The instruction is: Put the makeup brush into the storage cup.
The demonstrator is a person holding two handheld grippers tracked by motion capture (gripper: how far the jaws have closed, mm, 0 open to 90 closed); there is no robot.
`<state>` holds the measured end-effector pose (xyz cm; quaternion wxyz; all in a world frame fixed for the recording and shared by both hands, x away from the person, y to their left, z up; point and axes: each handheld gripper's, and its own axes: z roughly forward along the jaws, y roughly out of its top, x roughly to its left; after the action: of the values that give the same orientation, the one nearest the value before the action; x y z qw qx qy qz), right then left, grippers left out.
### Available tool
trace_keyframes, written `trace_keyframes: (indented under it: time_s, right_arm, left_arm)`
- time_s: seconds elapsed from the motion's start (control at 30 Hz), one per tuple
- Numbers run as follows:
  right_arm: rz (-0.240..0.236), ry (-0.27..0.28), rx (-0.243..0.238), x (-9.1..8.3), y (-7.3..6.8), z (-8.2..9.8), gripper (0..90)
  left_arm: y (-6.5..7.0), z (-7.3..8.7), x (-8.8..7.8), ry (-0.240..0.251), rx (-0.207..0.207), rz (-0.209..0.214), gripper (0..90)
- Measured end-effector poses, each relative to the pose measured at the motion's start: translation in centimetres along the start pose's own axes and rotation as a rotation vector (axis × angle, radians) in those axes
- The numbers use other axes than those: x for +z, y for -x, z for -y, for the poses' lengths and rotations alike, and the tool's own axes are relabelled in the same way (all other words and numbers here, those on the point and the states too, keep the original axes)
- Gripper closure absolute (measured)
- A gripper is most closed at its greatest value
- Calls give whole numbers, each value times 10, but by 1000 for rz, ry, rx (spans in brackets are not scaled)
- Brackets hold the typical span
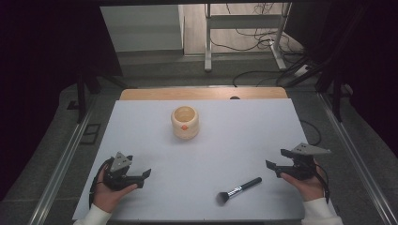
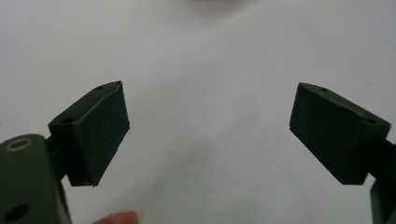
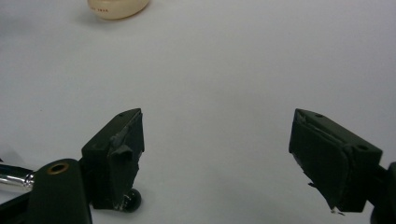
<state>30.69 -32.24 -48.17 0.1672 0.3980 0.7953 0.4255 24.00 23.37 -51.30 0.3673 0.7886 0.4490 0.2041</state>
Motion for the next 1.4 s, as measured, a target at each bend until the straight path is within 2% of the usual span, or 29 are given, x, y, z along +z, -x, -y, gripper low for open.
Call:
trace_keyframes:
  time_s: [0.23, 0.67, 1.13, 1.4]
  right_arm:
    - [-2, -8, -16, 1, -1, -2, 192]
    - [-1, -27, -48, -3, -6, -3, 191]
    - [-19, -47, -58, -1, -6, -5, 173]
    - [-16, -50, -84, -5, -7, -12, 158]
  left_arm:
    - [-3, 2, -1, -2, -12, 14, 111]
    - [-3, 0, 0, 4, -1, 34, 105]
    - [-5, 0, 0, 5, -4, 30, 99]
    - [-4, 0, 1, 3, 0, 33, 98]
